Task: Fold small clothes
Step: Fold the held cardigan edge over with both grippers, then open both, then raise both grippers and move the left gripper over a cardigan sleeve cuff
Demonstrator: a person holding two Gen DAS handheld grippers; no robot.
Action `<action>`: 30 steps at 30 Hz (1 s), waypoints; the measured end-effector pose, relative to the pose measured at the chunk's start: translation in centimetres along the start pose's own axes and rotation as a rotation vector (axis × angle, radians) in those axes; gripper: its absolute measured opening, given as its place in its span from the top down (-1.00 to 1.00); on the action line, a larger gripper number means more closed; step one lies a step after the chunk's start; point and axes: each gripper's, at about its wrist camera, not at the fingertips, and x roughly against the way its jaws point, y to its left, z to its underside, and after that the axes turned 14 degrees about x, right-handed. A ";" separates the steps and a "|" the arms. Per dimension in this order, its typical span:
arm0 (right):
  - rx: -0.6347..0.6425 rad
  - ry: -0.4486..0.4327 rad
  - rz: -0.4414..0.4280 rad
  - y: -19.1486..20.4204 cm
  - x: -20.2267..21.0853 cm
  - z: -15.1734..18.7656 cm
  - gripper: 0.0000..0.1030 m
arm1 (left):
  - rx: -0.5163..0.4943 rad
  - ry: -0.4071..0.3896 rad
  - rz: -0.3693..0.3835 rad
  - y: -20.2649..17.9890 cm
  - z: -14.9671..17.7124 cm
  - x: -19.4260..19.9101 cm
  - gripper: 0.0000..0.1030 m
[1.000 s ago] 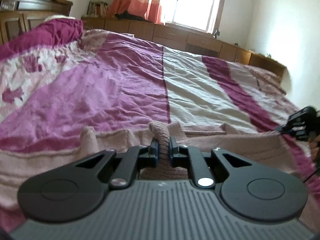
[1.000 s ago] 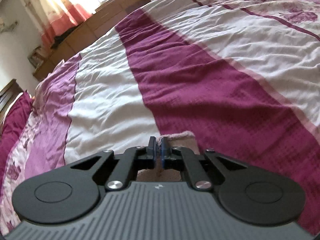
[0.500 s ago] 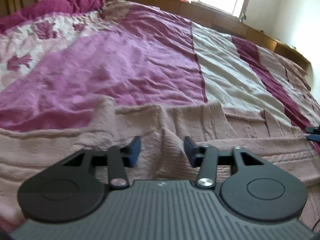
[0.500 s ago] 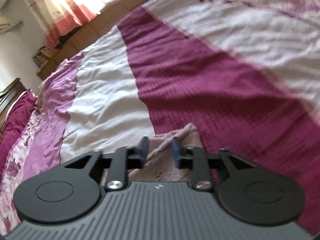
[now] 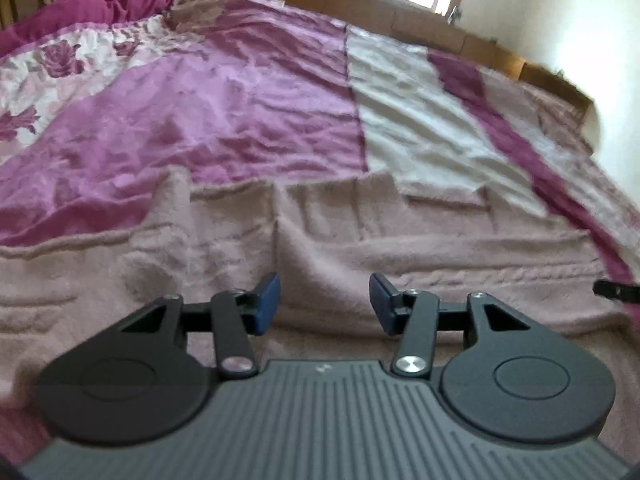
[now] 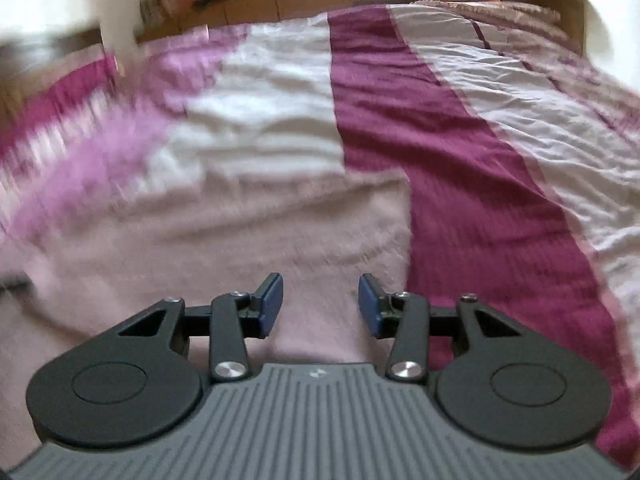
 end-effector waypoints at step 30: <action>-0.007 -0.047 0.046 1.2 1.8 2.6 -0.07 | -0.030 0.007 -0.058 -1.6 0.8 -1.1 0.09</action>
